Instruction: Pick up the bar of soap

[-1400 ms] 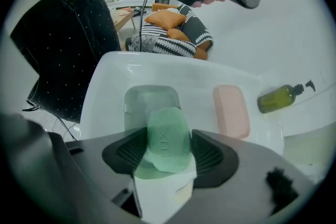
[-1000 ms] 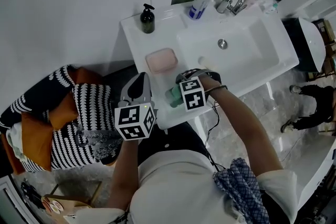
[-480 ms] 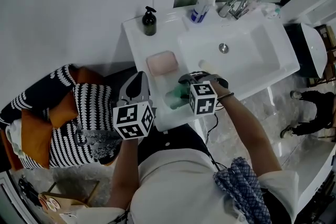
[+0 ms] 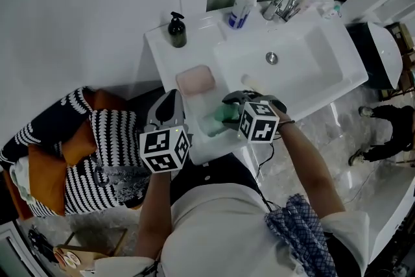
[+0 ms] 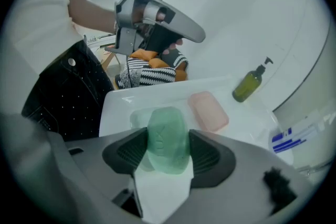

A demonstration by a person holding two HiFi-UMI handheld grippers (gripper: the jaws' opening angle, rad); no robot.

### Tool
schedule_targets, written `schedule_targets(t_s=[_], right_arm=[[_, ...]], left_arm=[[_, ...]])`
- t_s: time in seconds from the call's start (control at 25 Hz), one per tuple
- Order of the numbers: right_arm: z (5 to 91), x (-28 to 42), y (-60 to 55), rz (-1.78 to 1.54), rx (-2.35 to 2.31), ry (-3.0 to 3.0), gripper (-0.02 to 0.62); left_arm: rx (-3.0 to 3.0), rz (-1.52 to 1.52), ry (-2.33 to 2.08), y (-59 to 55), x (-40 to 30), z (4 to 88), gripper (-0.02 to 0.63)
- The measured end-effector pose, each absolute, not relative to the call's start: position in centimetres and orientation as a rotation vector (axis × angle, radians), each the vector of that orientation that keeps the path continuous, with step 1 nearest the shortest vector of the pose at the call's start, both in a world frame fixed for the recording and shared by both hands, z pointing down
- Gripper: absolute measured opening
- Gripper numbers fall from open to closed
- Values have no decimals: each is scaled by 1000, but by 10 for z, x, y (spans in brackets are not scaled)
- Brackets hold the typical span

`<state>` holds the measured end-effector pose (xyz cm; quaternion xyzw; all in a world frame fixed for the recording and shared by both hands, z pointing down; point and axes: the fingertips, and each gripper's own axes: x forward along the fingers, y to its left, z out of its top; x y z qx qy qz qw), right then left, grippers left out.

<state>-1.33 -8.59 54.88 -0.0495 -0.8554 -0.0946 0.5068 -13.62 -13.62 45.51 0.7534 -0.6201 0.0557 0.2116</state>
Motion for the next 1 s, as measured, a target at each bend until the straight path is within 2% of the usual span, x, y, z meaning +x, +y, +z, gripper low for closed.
schedule_targets(t_s=[1.0], right_arm=[[529,69,-133,-2,232,-2129,255]], left_arm=[[2223,208,-1569,-164,-75,455,9]])
